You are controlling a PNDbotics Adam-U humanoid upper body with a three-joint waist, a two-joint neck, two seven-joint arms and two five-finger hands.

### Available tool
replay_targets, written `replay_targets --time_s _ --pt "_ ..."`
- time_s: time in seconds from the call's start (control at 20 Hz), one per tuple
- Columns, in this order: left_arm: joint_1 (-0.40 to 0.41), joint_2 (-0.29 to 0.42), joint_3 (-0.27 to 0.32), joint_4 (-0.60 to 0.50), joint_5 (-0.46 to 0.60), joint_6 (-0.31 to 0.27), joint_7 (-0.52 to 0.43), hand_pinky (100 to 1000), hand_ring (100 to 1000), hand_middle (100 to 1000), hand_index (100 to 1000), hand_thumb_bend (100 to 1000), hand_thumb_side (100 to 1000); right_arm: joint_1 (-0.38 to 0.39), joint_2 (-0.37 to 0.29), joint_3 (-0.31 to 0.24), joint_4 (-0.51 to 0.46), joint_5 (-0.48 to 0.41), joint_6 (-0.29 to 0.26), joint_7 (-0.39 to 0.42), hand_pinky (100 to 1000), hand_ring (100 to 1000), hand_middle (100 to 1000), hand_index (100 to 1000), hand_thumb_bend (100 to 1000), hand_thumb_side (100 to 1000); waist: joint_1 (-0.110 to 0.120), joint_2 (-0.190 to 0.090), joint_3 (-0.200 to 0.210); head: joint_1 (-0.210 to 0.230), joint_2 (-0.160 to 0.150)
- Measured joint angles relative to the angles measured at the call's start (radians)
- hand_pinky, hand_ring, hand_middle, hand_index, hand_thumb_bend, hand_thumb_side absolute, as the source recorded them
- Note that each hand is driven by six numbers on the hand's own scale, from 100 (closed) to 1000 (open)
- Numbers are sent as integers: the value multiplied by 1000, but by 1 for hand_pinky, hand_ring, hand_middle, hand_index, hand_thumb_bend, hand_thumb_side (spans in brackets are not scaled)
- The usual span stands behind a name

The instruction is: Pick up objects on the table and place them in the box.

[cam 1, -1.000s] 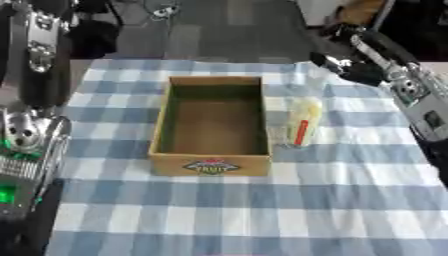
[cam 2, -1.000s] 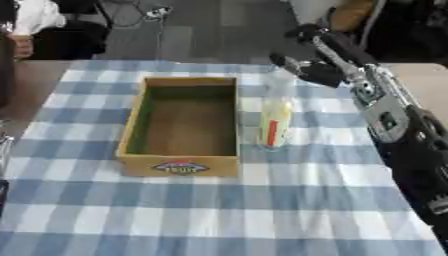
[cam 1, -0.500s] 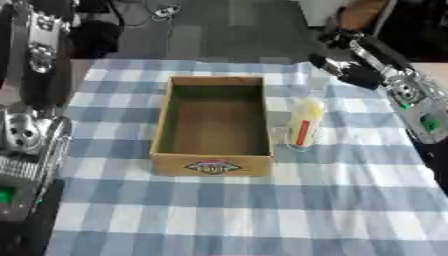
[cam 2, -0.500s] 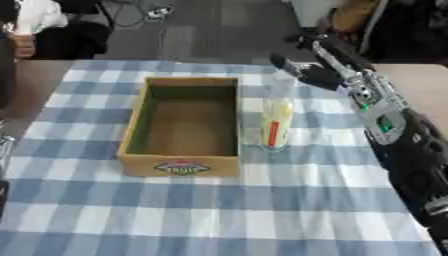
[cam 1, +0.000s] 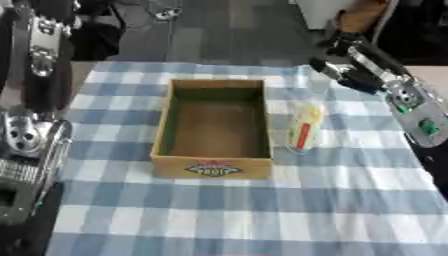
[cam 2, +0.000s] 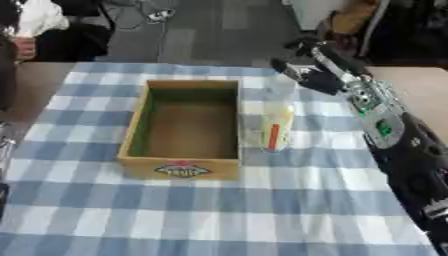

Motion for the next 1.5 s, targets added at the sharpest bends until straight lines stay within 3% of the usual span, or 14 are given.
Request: replay_targets --time_s 0.6,0.9,1.5 --pt "0 0 0 0 0 1 -1 937 790 902 973 614 896 0 15 2 23 2 -3 -3 880 843 869 909 521 1000 0 2 2 -2 -57" --pt "0 0 0 0 0 1 -1 938 790 902 973 614 896 0 24 -5 45 9 -6 -22 880 843 876 915 512 1000 0 2 3 22 -40" --pt "-1 0 0 -1 0 1 -1 938 790 902 973 613 896 -1 24 -17 97 10 -4 -49 880 844 883 923 490 1000 0 2 3 23 -25"
